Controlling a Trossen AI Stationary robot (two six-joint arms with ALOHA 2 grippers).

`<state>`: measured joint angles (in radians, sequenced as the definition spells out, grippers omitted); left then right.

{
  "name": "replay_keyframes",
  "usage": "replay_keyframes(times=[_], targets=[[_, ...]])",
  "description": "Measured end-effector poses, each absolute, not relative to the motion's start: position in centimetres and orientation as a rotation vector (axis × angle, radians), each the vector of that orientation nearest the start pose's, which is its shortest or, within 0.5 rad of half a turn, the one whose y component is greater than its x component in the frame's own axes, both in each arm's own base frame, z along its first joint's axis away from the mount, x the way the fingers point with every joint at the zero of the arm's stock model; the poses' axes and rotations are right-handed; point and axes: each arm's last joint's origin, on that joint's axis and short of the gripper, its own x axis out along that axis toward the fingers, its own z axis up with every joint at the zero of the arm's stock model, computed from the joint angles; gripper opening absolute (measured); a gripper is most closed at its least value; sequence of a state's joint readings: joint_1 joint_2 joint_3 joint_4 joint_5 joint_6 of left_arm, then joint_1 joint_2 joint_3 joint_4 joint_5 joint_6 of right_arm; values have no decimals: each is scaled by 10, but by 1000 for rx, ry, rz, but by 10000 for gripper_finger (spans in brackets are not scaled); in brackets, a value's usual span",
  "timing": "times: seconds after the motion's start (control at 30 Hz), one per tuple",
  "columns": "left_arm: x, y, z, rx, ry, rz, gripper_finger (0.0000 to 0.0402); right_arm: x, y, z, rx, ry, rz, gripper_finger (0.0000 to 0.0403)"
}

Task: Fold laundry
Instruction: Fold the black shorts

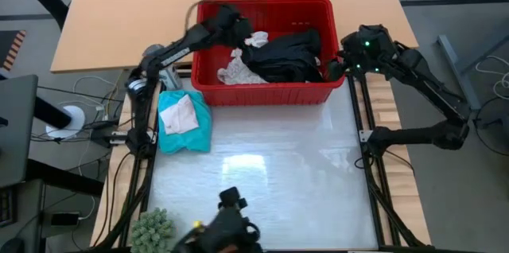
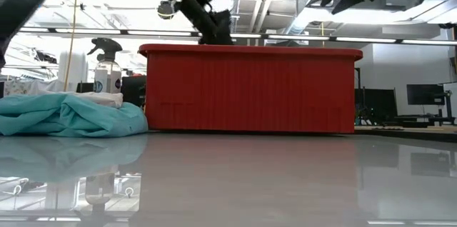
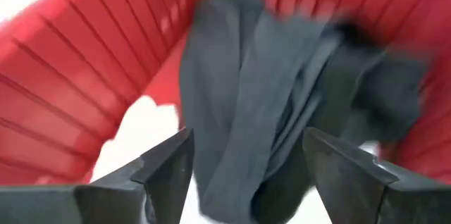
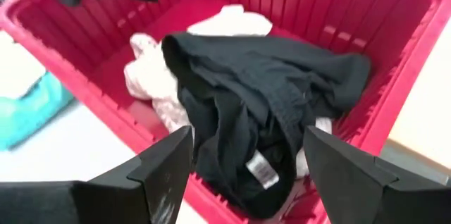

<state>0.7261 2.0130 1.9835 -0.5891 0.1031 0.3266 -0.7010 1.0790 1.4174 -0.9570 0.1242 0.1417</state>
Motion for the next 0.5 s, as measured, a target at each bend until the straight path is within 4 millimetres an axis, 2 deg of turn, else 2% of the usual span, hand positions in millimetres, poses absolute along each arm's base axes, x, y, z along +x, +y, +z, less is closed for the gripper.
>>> replay_keyframes(times=[0.17,0.27,0.4,0.5], targets=[[383,299,329,279,814,566,256,141,-123,413,316,609,-835,297],[400,302,312,251,856,491,256,140,-123,412,317,621,-834,297],[409,311,288,258,963,477,256,139,-122,411,321,641,-833,297],[407,315,276,190,964,447,256,139,-122,411,319,643,-832,297]])
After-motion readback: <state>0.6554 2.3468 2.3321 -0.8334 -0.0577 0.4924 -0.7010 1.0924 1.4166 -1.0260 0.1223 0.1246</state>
